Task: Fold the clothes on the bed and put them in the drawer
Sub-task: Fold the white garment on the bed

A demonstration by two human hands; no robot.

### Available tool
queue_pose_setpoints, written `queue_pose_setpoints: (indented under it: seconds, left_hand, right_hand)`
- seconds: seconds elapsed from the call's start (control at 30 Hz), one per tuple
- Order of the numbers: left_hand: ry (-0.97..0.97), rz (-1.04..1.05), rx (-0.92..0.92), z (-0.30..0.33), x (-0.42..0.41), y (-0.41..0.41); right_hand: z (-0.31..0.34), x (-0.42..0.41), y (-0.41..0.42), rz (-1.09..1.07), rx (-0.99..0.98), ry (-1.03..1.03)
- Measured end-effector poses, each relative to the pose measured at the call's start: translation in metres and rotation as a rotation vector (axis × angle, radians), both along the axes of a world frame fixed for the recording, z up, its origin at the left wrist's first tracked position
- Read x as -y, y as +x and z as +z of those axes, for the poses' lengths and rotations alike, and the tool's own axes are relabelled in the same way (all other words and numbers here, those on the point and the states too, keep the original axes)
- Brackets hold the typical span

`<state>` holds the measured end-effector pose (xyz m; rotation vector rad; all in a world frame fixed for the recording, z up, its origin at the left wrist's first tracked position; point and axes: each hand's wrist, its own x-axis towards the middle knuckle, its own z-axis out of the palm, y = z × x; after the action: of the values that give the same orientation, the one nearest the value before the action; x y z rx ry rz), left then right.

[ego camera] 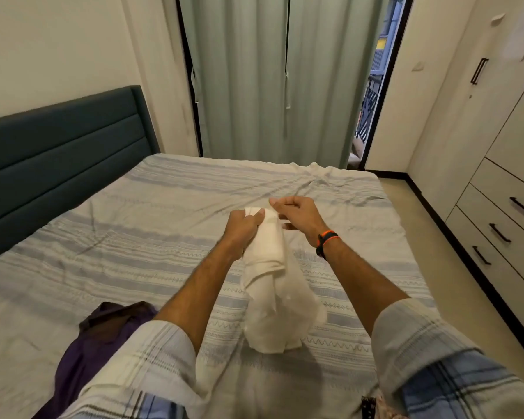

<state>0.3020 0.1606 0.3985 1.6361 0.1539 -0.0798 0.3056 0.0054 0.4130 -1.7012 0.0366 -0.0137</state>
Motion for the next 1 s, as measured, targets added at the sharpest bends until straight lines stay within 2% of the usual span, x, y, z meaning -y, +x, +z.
queue_pose_setpoints:
  seconds: [0.13,0.3,0.4,0.53,0.67,0.8,0.9,1.0]
  left_hand:
    - [-0.13,0.042,-0.059,0.008,0.005,-0.001]
    - [-0.204,-0.03,-0.054,0.016,0.004,-0.005]
    - [-0.22,-0.147,-0.073,0.016,0.003,-0.009]
    - [-0.135,-0.197,-0.104,0.007,-0.003,-0.011]
    - [-0.101,-0.08,-0.148,0.0,-0.007,-0.01]
    - [-0.188,-0.03,-0.114,-0.002,-0.009,-0.01]
    - [-0.295,0.104,-0.067,0.002,-0.011,-0.009]
    - [-0.506,0.17,-0.104,0.008,-0.014,-0.005]
  right_hand:
    - [-0.006,0.005,-0.012,0.083,-0.049,-0.121]
    - [-0.014,0.009,-0.018,0.207,-0.063,-0.1]
    - [-0.018,0.005,-0.013,0.088,-0.014,-0.001]
    - [-0.021,0.001,-0.004,-0.069,-0.022,0.161]
    - [-0.017,-0.006,-0.005,-0.035,-0.091,0.327]
    - [-0.015,-0.011,-0.008,0.04,-0.128,0.464]
    - [-0.016,-0.01,-0.01,0.149,-0.134,0.402]
    - [-0.018,-0.009,-0.008,0.222,-0.127,0.25]
